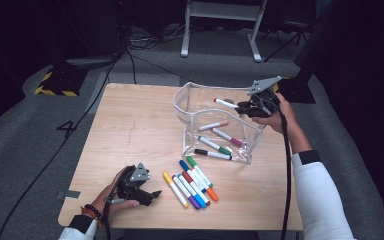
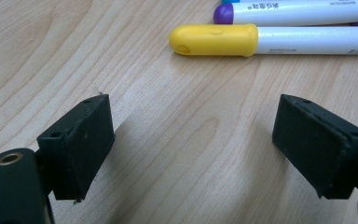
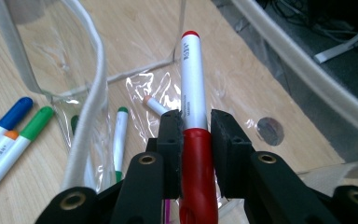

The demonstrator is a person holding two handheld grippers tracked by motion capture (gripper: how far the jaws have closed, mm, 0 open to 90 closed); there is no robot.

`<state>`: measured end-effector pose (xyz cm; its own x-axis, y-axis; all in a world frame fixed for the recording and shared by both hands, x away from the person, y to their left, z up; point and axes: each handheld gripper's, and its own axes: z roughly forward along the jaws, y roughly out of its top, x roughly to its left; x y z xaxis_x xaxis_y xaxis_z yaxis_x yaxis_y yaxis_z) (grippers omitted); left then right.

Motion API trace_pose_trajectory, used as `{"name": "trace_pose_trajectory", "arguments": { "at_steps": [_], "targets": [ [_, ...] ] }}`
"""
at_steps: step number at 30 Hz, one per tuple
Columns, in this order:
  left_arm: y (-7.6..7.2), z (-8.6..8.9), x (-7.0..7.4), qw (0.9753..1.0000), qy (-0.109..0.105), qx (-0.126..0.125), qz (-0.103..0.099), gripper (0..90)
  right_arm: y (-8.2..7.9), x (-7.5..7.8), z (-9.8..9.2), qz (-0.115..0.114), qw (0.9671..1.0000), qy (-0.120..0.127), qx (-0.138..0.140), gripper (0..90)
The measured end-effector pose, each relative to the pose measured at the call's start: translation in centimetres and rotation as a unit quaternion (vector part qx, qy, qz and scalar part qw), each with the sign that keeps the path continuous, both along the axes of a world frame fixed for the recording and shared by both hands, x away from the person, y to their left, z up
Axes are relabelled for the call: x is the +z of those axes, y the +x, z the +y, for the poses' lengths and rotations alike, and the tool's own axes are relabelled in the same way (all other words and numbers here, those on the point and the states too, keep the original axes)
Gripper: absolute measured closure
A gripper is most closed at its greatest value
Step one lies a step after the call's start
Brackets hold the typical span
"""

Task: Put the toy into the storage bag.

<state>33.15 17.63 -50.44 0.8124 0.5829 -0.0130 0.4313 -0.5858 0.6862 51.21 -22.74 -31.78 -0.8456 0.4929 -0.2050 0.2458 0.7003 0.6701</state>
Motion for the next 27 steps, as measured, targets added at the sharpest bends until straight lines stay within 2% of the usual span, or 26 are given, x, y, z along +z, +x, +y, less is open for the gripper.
{"name": "trace_pose_trajectory", "arguments": {
  "at_steps": [4,8,12,13,16,22,25,27],
  "targets": [
    [0.0,0.0,0.0,1.0,0.0,0.0,0.0,12.9,0.3,-0.7,0.5,0.023,0.9996,-0.014,0.006,74.8],
    [0.0,0.0,0.0,1.0,0.0,0.0,0.0,13.0,0.5,-1.5,0.9,0.052,0.9978,-0.035,0.019,74.8],
    [0.0,0.0,0.0,1.0,0.0,0.0,0.0,12.9,0.2,-1.7,1.0,0.083,0.9947,-0.042,0.045,74.6],
    [0.0,0.0,0.0,1.0,0.0,0.0,0.0,12.9,0.1,-1.6,1.1,0.095,0.9929,-0.04,0.059,74.6],
    [0.0,0.0,0.0,1.0,0.0,0.0,0.0,12.9,-0.1,-1.7,1.3,0.109,0.9903,-0.049,0.07,74.5],
    [0.0,0.0,0.0,1.0,0.0,0.0,0.0,13.0,-0.4,-1.8,1.6,0.115,0.988,-0.063,0.082,73.6],
    [0.0,0.0,0.0,1.0,0.0,0.0,0.0,12.9,-0.4,-1.7,1.6,0.103,0.9899,-0.07,0.068,63.6],
    [0.0,0.0,0.0,1.0,0.0,0.0,0.0,13.0,-0.3,-1.6,1.4,0.097,0.9913,-0.069,0.056,65.0]
  ]
}}
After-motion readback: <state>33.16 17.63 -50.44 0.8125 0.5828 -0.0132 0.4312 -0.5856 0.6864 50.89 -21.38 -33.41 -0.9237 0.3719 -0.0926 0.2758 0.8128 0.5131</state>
